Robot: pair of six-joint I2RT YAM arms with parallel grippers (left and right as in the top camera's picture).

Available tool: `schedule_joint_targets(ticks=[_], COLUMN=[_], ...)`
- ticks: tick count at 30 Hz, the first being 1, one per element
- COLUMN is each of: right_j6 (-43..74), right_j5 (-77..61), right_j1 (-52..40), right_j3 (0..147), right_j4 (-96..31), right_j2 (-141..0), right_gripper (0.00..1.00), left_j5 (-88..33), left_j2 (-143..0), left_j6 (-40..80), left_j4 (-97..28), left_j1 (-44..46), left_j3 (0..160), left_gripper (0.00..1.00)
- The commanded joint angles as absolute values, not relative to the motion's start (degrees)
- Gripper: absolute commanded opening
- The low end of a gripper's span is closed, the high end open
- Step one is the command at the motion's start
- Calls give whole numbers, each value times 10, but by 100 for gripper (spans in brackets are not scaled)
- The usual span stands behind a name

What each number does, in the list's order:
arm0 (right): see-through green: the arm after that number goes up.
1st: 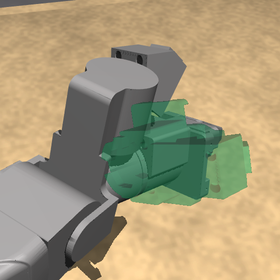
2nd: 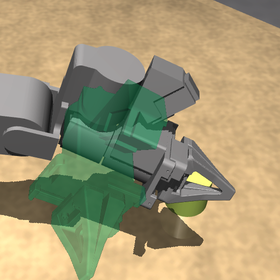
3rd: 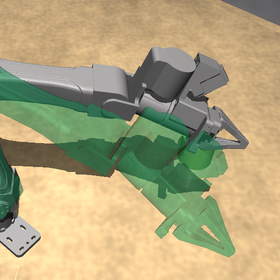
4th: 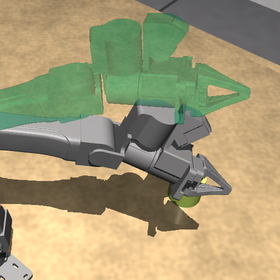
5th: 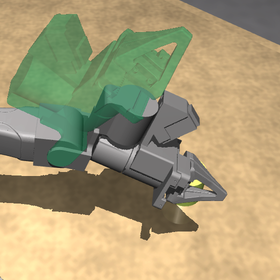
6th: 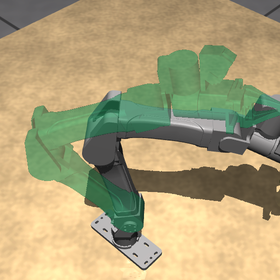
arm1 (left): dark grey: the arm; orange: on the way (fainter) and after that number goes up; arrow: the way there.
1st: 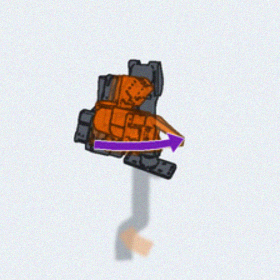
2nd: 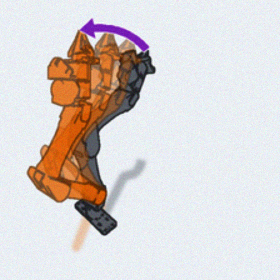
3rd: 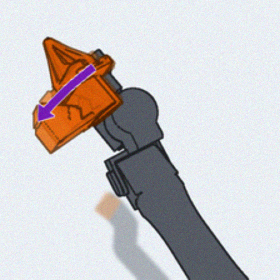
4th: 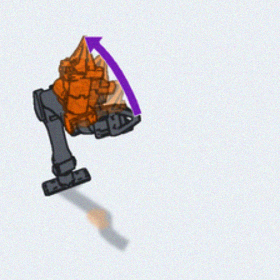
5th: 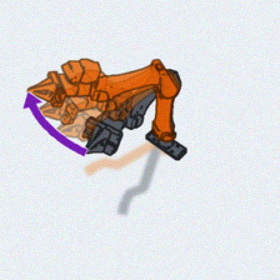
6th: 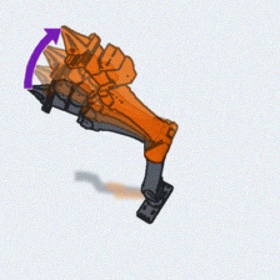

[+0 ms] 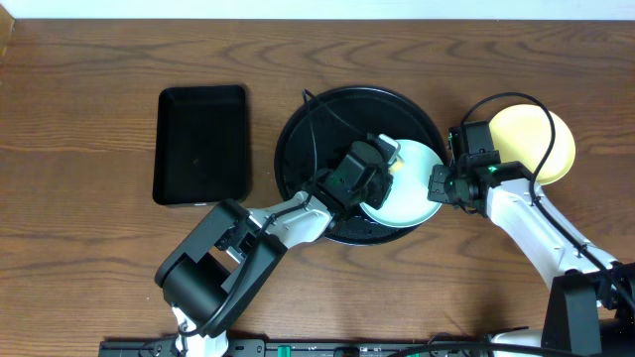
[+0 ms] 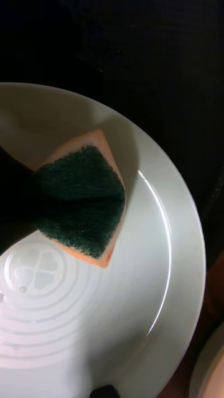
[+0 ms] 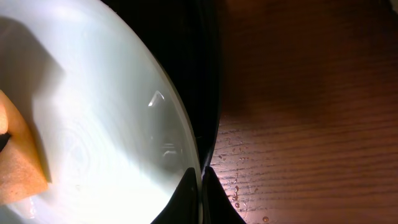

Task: Clean dirty plates on tray and stack at the side
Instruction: 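Scrub the pale green plate surface with the sponge in the left gripper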

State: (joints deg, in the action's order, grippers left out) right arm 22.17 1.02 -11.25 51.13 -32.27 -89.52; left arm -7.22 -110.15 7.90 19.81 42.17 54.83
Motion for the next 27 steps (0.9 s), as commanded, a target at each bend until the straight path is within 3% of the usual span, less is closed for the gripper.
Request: schedule_joint_targets(ticks=[1, 27], right_j6=[227, 227], right_j5=[4, 4], right_j1=[-109, -109], right_j3=[507, 507], right_j4=[-322, -321], right_j2=[-899, -899], right_gripper=[1, 1], left_j5=[-53, -105], left_j2=[-1116, -1135], left_j6=[76, 76], left_j4=[201, 255], left_j1=[421, 383], left_j3=[550, 550], left_gripper=[8, 8])
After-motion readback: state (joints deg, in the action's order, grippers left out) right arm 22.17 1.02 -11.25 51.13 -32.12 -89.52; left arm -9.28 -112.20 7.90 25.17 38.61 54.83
